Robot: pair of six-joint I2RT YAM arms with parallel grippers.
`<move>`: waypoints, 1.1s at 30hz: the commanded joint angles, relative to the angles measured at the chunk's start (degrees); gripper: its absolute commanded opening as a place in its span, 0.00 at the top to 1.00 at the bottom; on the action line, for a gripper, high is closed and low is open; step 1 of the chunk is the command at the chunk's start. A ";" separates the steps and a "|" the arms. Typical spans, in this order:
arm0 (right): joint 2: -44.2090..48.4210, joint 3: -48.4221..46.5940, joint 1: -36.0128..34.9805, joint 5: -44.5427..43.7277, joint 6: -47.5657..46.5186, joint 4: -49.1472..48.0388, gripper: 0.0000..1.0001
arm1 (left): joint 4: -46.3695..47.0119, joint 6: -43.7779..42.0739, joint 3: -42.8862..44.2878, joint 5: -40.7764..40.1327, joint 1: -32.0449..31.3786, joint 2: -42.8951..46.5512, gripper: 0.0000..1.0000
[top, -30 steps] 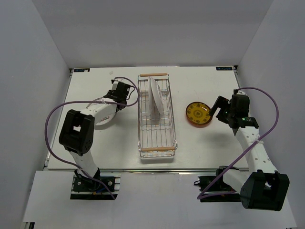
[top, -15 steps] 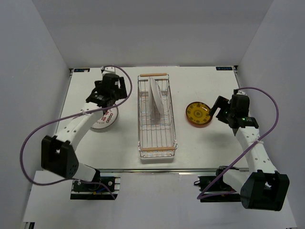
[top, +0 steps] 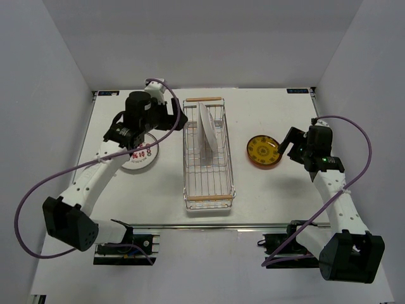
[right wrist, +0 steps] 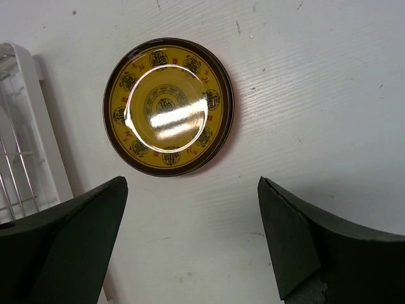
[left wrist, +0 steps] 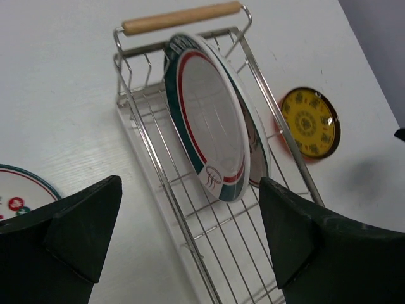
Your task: Unload the plates from the dish rack
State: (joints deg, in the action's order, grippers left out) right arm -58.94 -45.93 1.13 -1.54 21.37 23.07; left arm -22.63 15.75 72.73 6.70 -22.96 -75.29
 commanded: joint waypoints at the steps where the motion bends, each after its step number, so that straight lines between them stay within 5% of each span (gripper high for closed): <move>1: 0.93 0.58 0.10 -0.66 -0.71 -0.39 0.11 | -2.42 -1.07 2.33 7.53 -0.85 -2.40 0.02; 10: -0.04 0.49 0.10 0.40 -0.80 -0.22 0.11 | -0.48 -0.54 0.83 10.18 -3.14 -4.77 0.02; 20: -0.04 0.67 0.02 0.31 -0.89 -0.31 0.11 | -5.05 -1.68 6.45 -0.63 -5.95 -11.63 0.02; 33: -0.83 0.67 0.10 0.14 -0.98 -0.48 0.11 | -6.55 -1.42 10.85 -7.73 -9.55 -16.64 0.21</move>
State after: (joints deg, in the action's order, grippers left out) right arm -59.53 -45.91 1.13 -1.34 20.93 23.09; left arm -28.29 14.61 81.01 2.81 -31.46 -92.07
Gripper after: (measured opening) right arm 0.889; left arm 0.795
